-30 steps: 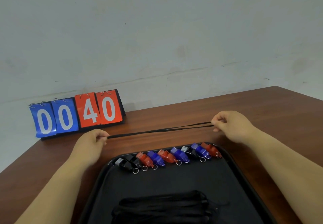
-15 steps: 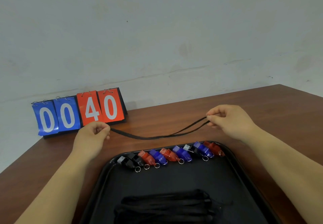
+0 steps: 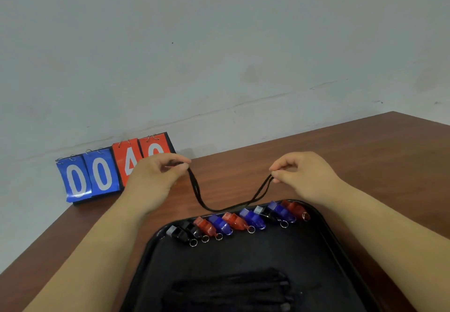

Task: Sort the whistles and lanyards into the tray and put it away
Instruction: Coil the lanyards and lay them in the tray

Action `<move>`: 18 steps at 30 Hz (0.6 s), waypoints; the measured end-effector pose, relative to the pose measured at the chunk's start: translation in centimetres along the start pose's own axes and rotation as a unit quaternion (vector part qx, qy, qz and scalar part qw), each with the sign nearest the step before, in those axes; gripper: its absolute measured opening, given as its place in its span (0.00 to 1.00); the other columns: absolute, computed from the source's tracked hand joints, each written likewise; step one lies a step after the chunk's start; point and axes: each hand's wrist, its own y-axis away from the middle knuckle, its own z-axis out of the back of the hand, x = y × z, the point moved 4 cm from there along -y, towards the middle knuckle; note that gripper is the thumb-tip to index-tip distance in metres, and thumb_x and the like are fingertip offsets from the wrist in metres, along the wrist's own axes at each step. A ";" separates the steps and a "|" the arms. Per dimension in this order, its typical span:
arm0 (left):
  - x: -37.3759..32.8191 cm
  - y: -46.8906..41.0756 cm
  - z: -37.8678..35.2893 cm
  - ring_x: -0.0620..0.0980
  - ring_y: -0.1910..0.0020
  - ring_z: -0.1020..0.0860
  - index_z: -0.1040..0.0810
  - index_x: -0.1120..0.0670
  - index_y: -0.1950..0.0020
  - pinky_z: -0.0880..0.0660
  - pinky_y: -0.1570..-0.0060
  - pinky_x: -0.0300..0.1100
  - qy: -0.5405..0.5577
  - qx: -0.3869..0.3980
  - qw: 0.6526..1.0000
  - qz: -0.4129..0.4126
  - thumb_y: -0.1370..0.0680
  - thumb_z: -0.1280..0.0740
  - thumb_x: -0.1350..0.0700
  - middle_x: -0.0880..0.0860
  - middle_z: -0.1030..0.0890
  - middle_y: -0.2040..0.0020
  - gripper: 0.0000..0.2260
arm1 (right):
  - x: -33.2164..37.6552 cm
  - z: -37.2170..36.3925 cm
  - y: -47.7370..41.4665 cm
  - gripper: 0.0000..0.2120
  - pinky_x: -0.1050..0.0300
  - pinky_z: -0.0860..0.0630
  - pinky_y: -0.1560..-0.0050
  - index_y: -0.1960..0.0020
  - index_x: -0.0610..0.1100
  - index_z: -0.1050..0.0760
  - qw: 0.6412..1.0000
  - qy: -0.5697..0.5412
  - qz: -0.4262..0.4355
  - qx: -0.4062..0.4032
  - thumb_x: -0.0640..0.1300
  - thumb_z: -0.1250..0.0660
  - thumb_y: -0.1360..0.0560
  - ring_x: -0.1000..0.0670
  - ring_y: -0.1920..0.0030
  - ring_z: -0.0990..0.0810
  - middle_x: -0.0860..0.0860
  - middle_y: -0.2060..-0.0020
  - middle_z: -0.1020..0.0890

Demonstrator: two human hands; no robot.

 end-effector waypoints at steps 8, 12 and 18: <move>-5.1 -1.8 -6.2 0.46 0.49 0.14 0.17 0.47 0.39 0.19 0.41 0.50 0.084 0.076 0.993 0.020 0.15 0.39 0.61 0.51 0.13 0.50 0.14 | 0.5 0.5 0.4 0.04 0.64 0.23 0.51 0.53 0.56 0.16 1.000 -0.003 0.027 0.006 0.48 0.28 0.22 0.62 0.52 0.17 0.61 0.56 0.14; -6.7 -2.5 -8.8 0.47 0.56 0.13 0.22 0.48 0.32 0.20 0.52 0.43 0.119 0.107 0.987 0.026 0.16 0.36 0.63 0.48 0.16 0.55 0.16 | 0.3 1.6 0.4 0.04 0.64 0.23 0.49 0.51 0.56 0.16 0.999 -0.028 0.025 -0.015 0.48 0.28 0.23 0.62 0.52 0.17 0.60 0.56 0.15; -8.5 -2.4 -11.0 0.42 0.67 0.21 0.18 0.56 0.47 0.23 0.63 0.35 0.074 0.105 0.992 0.014 0.20 0.29 0.62 0.52 0.13 0.57 0.04 | 0.3 2.6 0.5 0.10 0.61 0.23 0.51 0.44 0.54 0.18 0.992 -0.126 0.004 -0.002 0.46 0.26 0.24 0.61 0.57 0.15 0.55 0.59 0.12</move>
